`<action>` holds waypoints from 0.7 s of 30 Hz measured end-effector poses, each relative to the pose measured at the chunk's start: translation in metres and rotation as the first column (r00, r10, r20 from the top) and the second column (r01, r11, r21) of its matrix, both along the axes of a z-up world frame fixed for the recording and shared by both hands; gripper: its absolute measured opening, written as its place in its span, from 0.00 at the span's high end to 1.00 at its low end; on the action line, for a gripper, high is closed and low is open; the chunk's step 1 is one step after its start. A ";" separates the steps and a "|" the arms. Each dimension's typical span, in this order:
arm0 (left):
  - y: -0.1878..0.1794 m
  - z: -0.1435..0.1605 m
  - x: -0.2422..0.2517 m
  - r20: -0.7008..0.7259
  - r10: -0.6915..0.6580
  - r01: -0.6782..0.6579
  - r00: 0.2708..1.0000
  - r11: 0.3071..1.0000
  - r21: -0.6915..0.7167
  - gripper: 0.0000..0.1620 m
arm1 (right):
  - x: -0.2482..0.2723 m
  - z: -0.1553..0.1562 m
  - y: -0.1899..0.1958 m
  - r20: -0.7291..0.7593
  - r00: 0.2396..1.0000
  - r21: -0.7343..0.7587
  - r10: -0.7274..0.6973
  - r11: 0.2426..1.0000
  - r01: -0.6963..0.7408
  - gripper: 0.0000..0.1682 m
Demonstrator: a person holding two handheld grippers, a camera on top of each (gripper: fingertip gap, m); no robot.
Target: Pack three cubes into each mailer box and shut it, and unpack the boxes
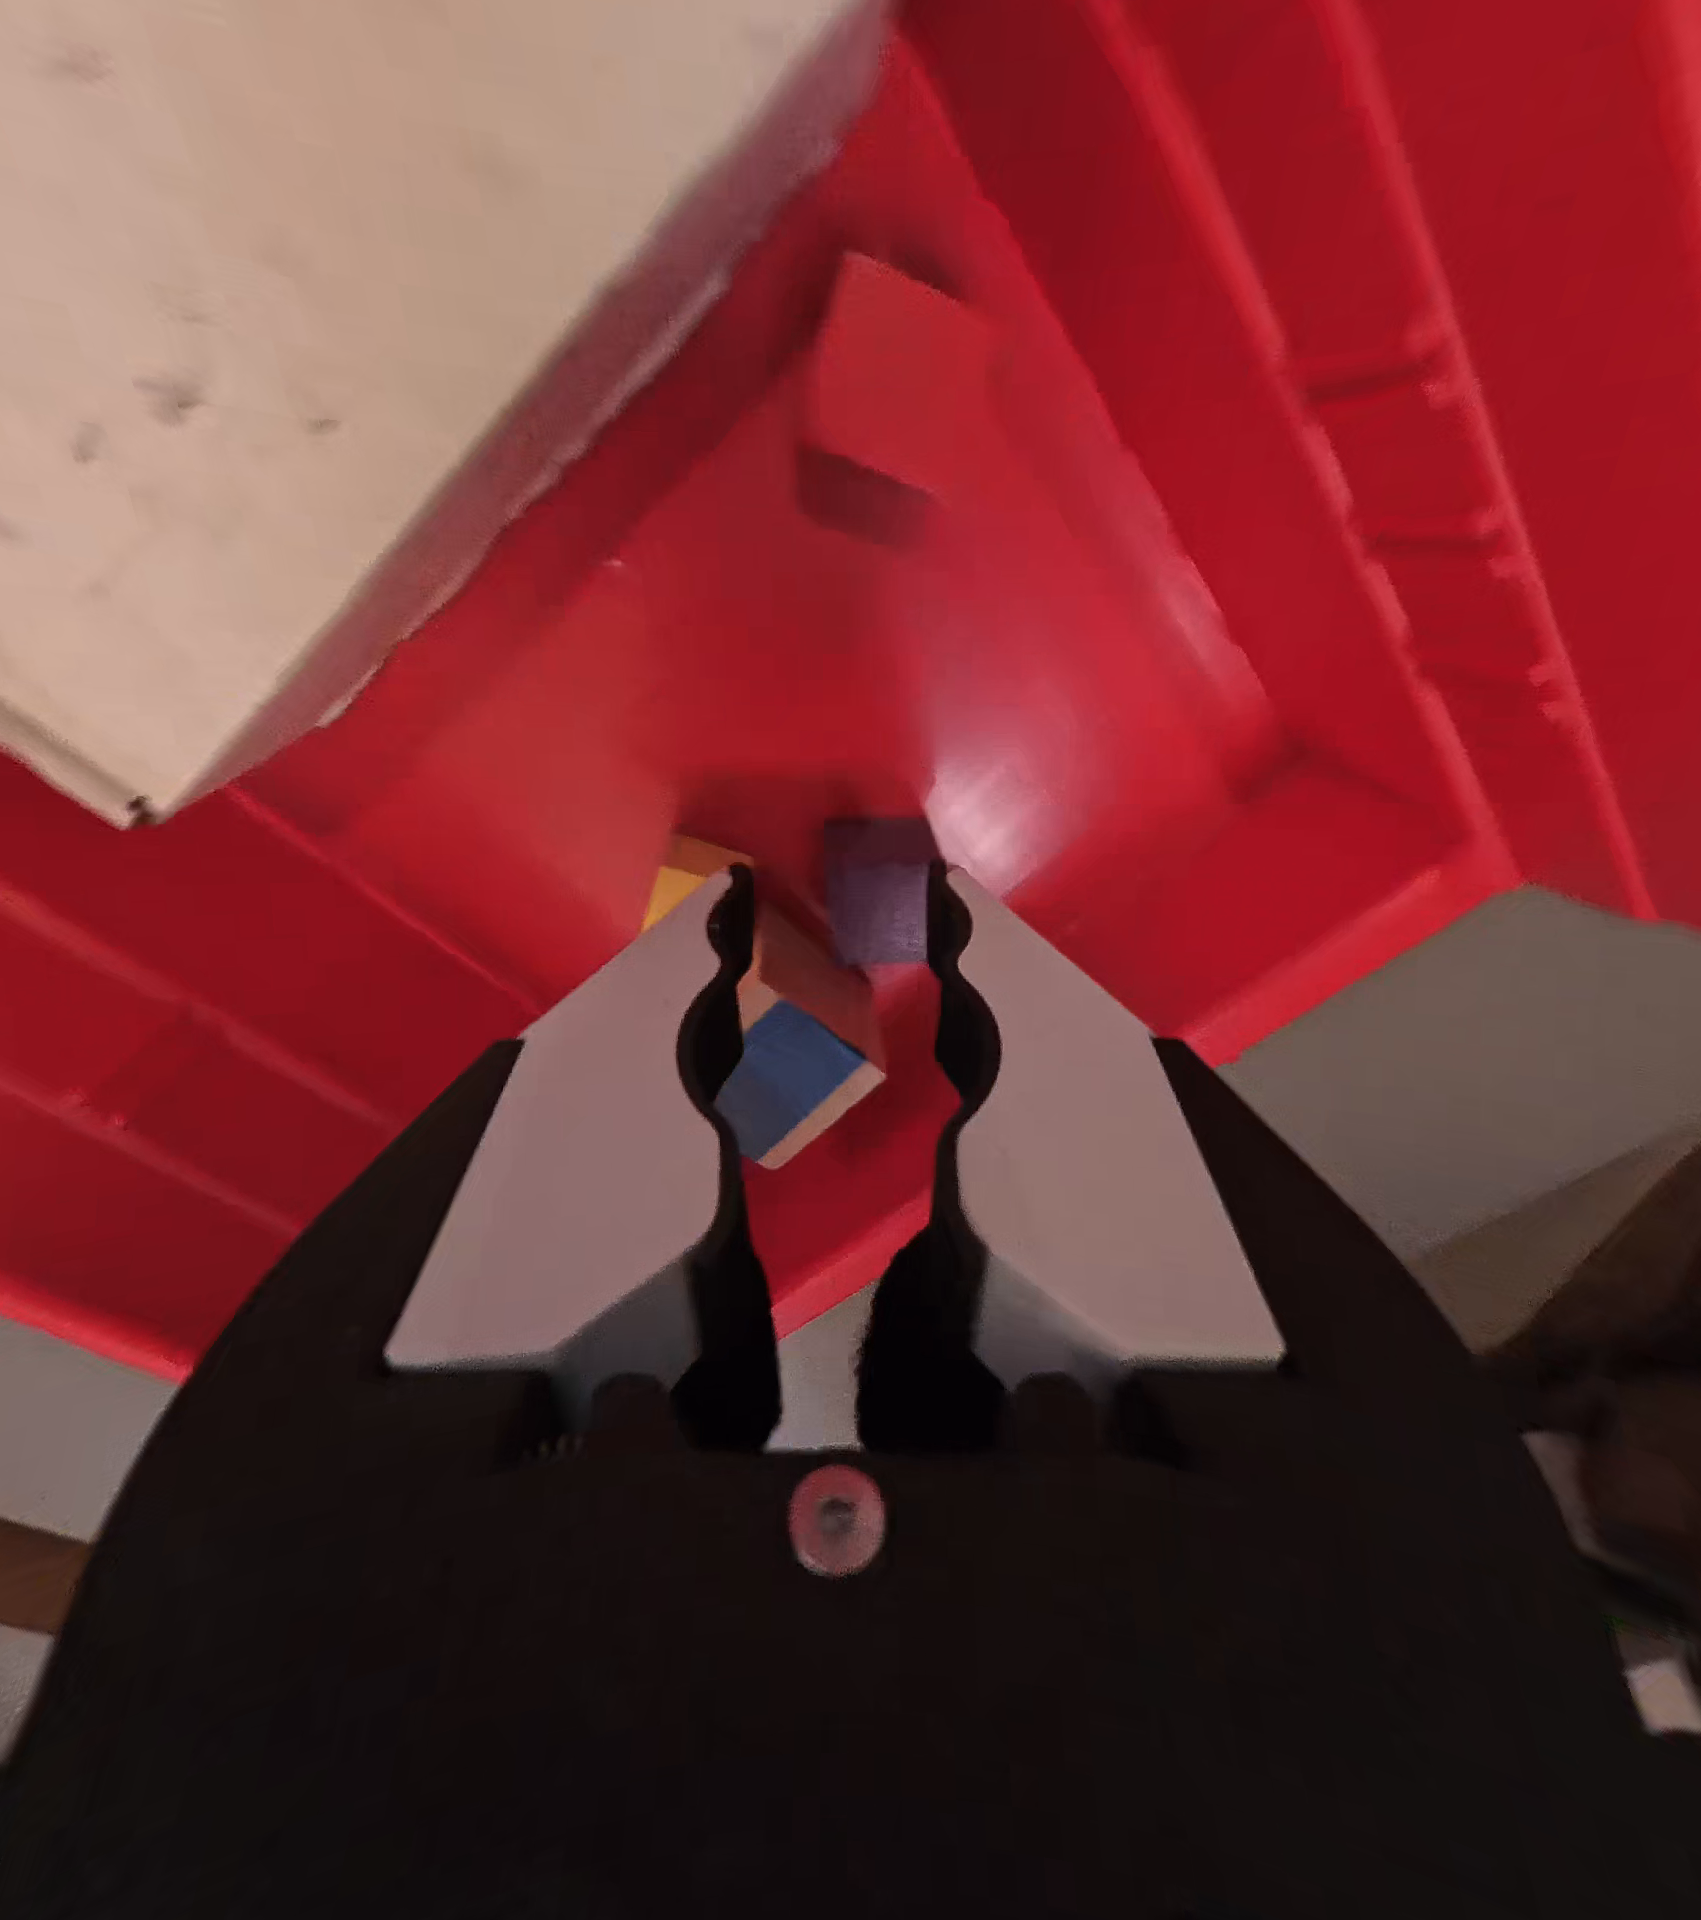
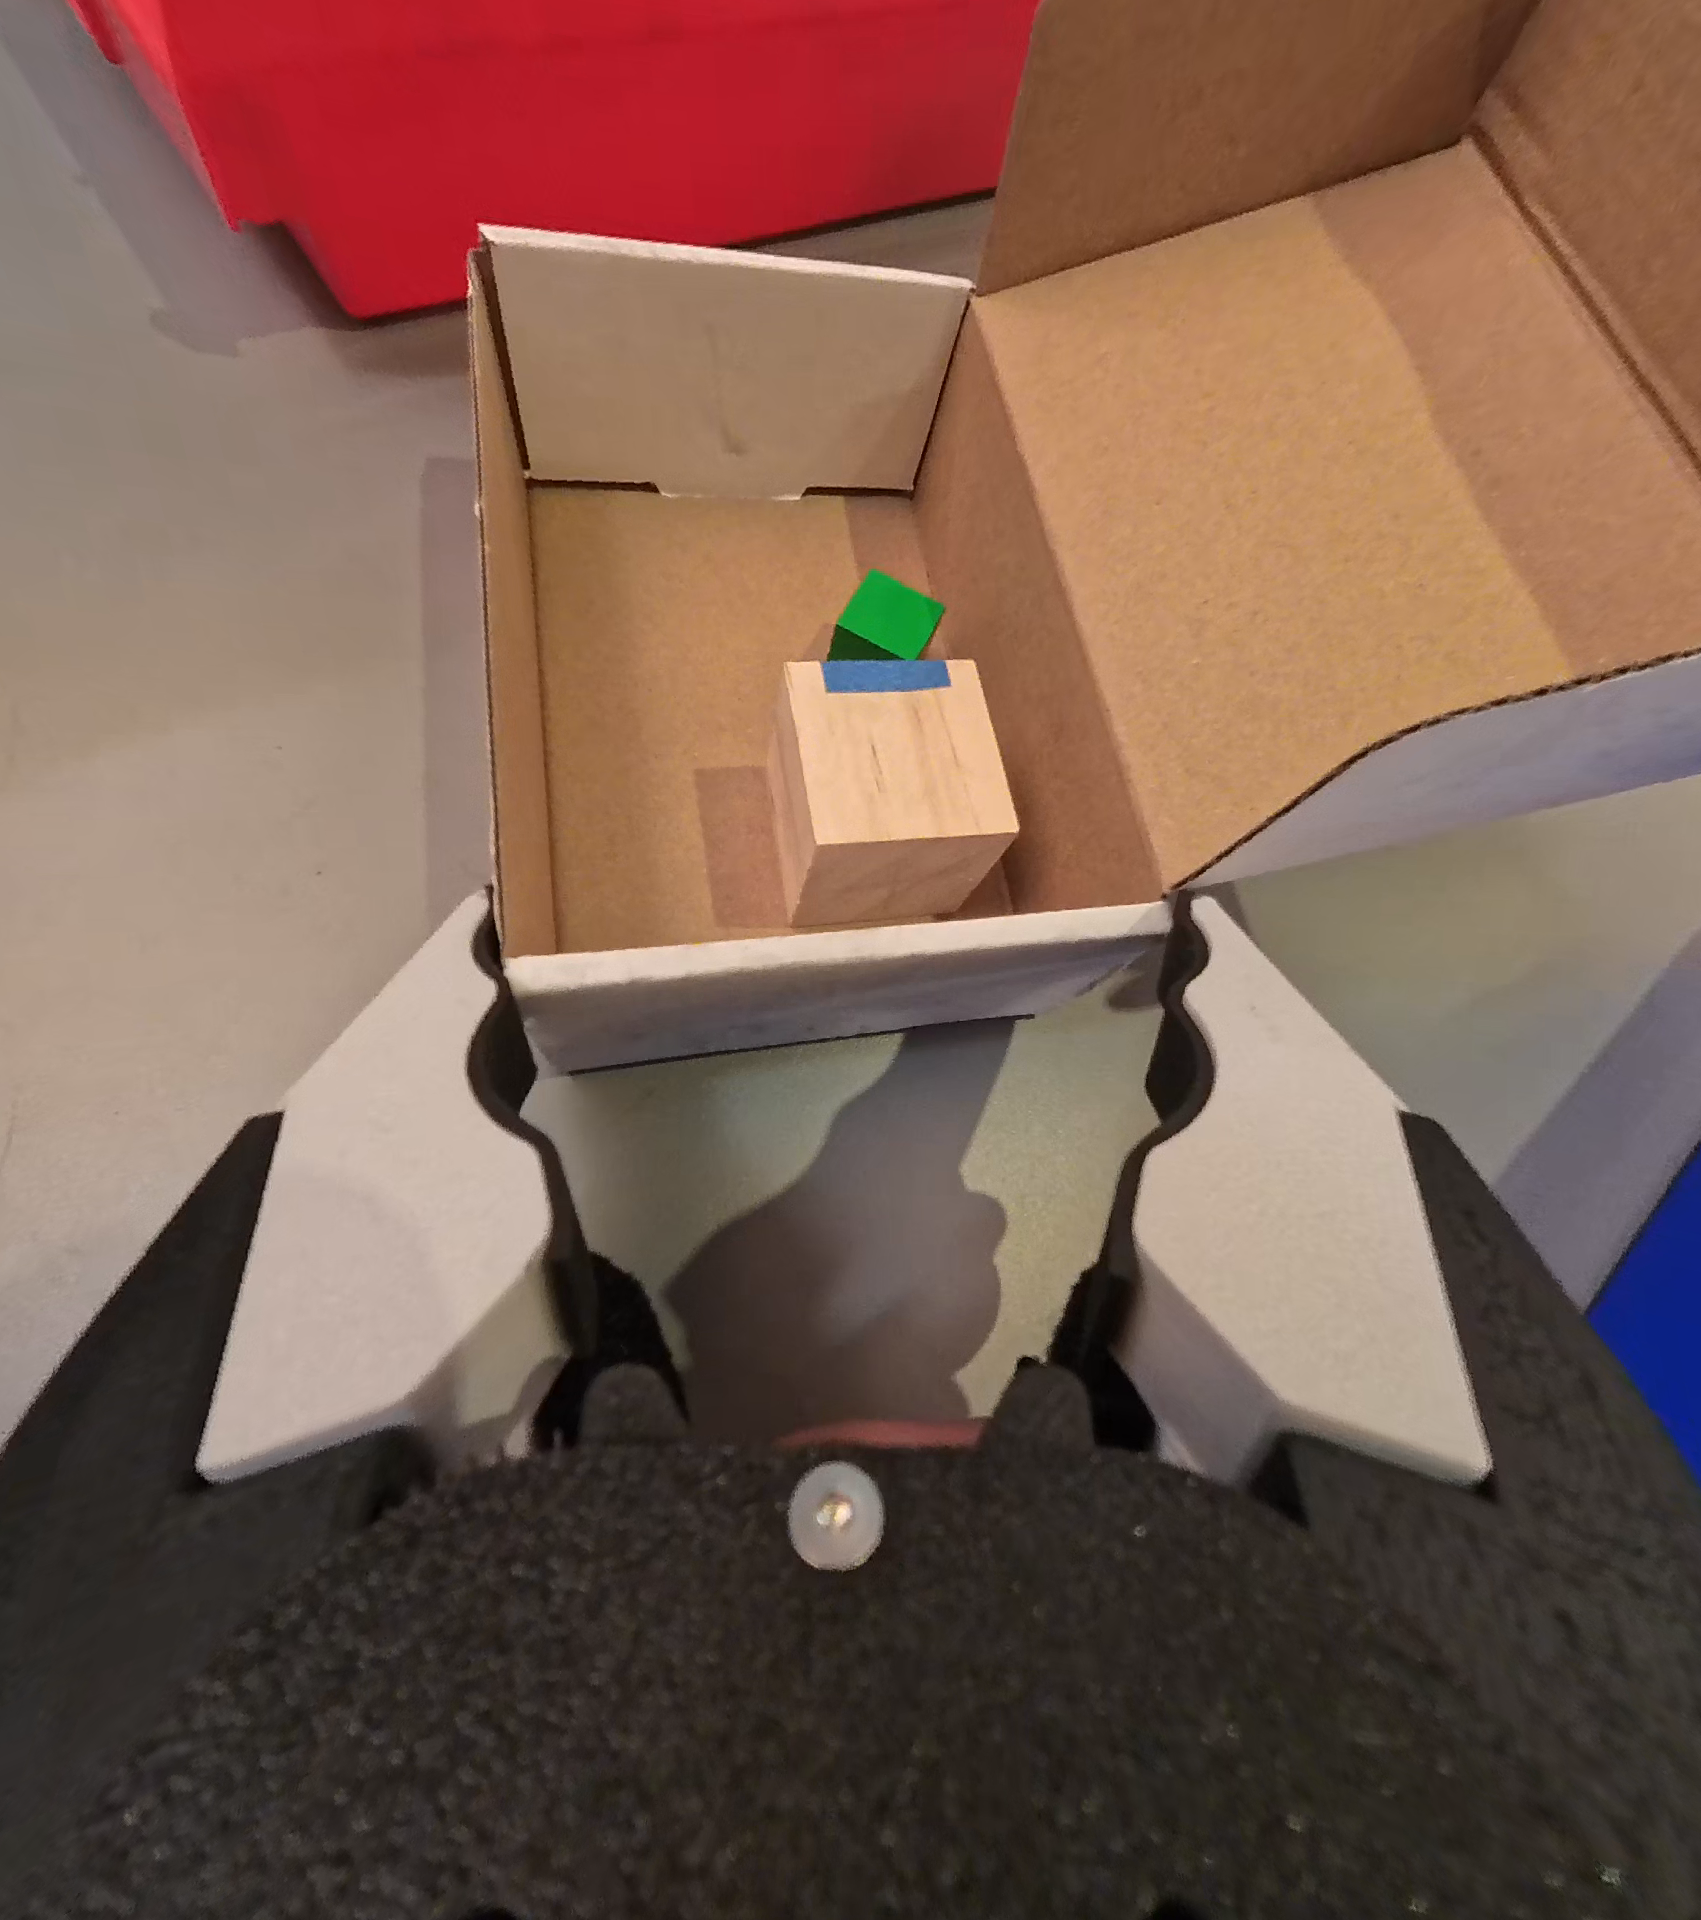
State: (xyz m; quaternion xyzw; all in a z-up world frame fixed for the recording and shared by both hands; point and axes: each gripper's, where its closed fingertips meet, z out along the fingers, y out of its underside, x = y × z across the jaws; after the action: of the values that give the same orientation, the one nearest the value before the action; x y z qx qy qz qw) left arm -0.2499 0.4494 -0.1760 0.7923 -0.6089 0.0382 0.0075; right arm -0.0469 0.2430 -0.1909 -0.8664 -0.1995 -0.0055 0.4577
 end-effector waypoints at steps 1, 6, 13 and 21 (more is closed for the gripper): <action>-0.006 -0.002 -0.002 -0.011 -0.052 0.052 0.999 0.999 0.008 0.79 | 0.000 0.000 0.000 0.000 1.000 0.001 0.000 1.000 0.000 0.28; -0.013 -0.019 -0.015 -0.135 -0.163 0.175 0.977 0.981 0.086 0.74 | 0.000 0.000 0.000 -0.001 1.000 0.000 0.000 1.000 0.000 0.28; -0.012 -0.019 -0.017 -0.159 -0.149 0.160 0.976 0.985 0.062 0.85 | 0.000 -0.001 -0.001 0.005 1.000 -0.002 0.000 1.000 0.000 0.28; -0.056 0.065 0.053 0.136 -0.317 0.306 0.939 0.947 0.097 0.86 | 0.000 0.000 0.000 0.003 1.000 0.002 0.003 1.000 -0.003 0.28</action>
State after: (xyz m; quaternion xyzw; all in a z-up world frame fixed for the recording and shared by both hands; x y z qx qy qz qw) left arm -0.1966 0.3935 -0.1113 0.6806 -0.7263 0.0733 -0.0616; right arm -0.0466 0.2426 -0.1914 -0.8656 -0.2017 -0.0062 0.4584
